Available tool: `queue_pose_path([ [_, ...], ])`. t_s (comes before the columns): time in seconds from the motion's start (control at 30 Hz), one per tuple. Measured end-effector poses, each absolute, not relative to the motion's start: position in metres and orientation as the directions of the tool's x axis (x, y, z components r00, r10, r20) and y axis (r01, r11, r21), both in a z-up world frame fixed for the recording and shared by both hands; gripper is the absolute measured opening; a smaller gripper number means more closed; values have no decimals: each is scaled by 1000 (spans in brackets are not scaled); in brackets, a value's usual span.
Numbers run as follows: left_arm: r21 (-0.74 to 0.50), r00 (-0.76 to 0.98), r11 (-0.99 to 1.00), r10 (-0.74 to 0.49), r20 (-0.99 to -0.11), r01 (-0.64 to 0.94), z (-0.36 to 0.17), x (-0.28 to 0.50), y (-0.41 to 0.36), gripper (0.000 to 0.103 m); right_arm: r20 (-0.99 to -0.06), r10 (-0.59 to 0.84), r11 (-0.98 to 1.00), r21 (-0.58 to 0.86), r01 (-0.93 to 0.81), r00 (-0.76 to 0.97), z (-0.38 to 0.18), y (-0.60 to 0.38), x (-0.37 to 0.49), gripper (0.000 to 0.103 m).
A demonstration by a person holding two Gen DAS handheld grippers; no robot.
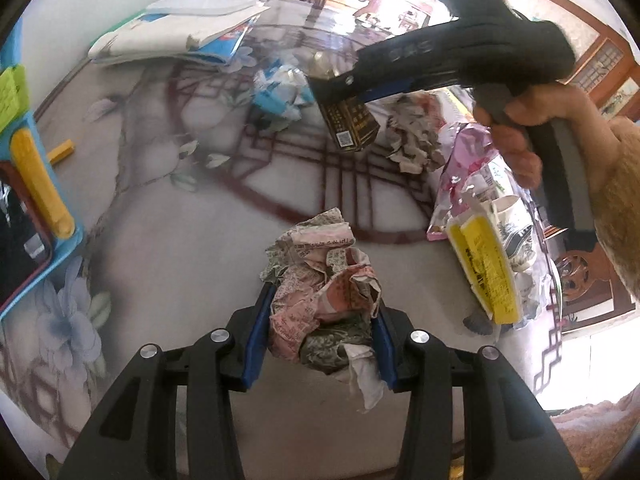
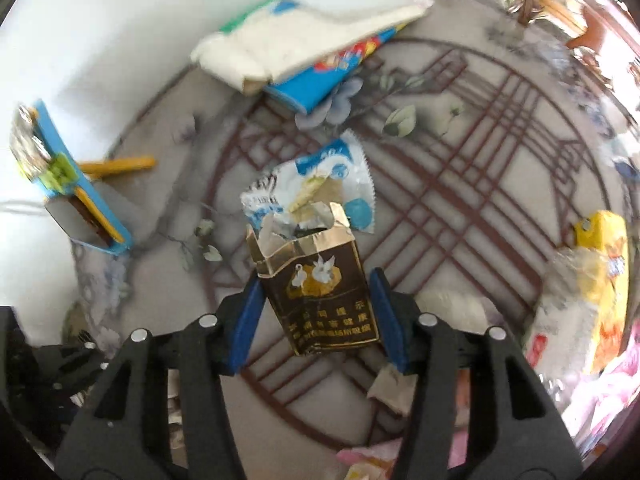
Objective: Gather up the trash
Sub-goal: 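Grasp crumpled tissues with the left tool while the right tool grasps the dark cigarette box, then carry the tissues and cigarette box over the red bucket with both tools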
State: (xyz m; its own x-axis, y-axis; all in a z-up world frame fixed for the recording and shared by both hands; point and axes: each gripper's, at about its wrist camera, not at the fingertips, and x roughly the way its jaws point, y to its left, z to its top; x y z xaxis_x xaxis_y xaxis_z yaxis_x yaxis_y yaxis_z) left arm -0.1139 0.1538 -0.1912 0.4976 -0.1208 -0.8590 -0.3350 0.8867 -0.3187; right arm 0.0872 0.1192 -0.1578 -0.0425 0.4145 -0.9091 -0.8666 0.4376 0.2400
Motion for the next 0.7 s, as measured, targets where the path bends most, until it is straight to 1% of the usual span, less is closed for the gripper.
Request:
queue_pose_path([
  [0.07,-318,506,894,-125,-854,-316,-187,-107,152,42,-888,460,454,257,-853,-23,-141,104,86,51],
  [0.2,-318,527,910,-138,-838,-267,-176,-91,146,42,-838,541,514,264,-816,70,-103,54,78,51],
  [0.33,-319,543,924,-160,-824,-213,-167,-75,135,42,-806,562,622,263,-738,186,-82,-2,73,51],
  [0.47,-315,564,936,-179,-806,-154,-154,-59,122,42,-780,543,727,253,-638,310,-75,-58,65,52],
  [0.7,-316,611,947,-219,-761,-53,-124,-25,88,42,-758,486,840,268,-472,435,-72,-134,50,52],
])
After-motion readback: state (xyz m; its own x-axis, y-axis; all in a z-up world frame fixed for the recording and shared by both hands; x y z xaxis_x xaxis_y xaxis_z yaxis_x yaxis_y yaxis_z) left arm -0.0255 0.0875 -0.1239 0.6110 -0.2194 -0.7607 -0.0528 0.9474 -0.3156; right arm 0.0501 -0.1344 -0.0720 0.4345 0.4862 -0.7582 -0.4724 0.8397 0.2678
